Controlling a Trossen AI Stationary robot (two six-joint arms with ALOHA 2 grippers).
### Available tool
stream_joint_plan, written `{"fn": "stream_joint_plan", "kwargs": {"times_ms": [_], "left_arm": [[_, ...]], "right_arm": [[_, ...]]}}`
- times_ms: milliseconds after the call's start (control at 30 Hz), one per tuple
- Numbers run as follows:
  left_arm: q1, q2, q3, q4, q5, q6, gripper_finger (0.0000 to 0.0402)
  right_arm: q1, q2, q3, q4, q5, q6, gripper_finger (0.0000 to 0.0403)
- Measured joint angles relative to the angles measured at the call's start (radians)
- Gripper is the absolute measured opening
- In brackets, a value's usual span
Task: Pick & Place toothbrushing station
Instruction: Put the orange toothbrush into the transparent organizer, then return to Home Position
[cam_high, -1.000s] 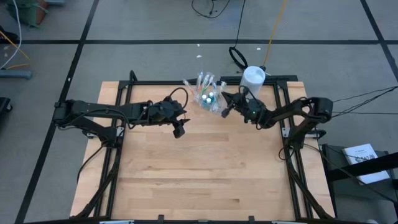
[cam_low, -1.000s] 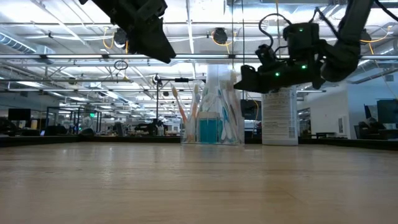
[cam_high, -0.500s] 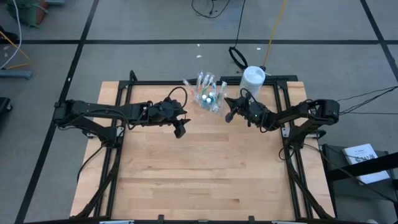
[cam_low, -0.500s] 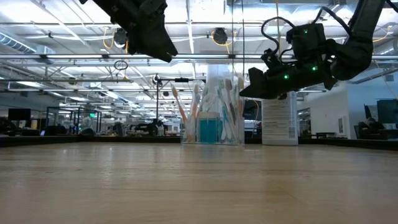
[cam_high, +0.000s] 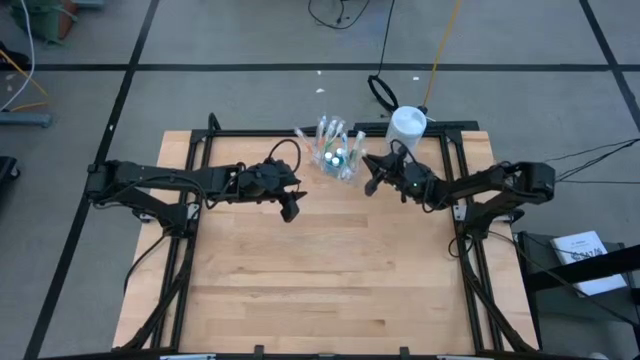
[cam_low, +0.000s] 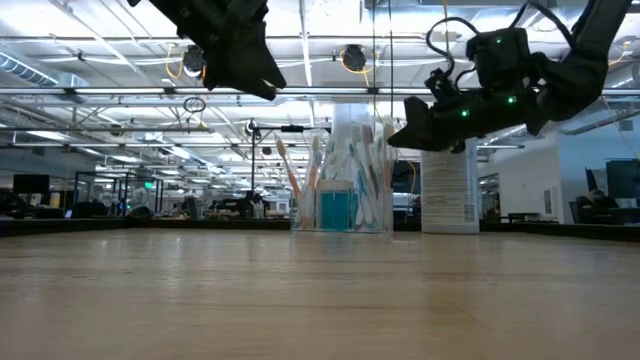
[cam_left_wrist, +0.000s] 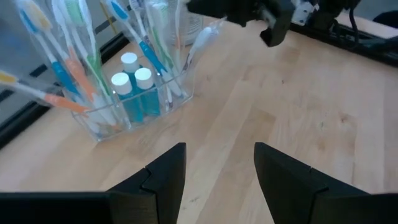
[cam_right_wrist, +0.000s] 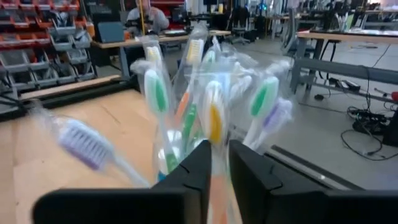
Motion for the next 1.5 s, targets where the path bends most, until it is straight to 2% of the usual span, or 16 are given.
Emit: {"fn": "stream_joint_plan", "kwargs": {"times_ms": [167,367,500,667,800,1067,1300,1500], "left_arm": [[0.003,-0.01,0.0,-0.037,0.0,-0.022,0.0196],[0.003,-0.144,0.0,-0.145,-0.005,0.026,0.0196],[0.002,-0.275,0.0,-0.167,-0.025,0.139,0.0196],[0.002,-0.43,-0.001,-0.181,-0.026,0.245,0.0196],[-0.002,-0.551,-0.091,-0.133,-0.013,0.298,0.0196],[-0.005,-0.806,-0.426,0.121,0.182,0.427,0.0196],[-0.004,-0.999,-0.62,0.27,0.192,0.467,0.0196],[-0.004,-1.138,-0.724,0.273,0.219,0.466,0.0196]], "right_arm": [[0.0,-0.112,0.0,-0.115,-0.002,0.001,0.0094],[0.03,-0.368,0.0,-0.508,-0.011,0.0,0.0129],[0.063,-0.558,0.0,-0.775,-0.1,0.001,0.0134],[0.092,-0.757,0.0,-0.95,-0.22,0.001,0.0129],[0.107,-0.892,0.0,-1.035,-0.284,0.001,0.0128],[0.156,-1.091,0.0,-1.208,-0.345,0.045,0.0128],[0.194,-1.246,-0.105,-1.135,-0.351,0.049,0.0126],[0.197,-1.374,-0.237,-1.025,-0.389,0.052,0.0126]]}}
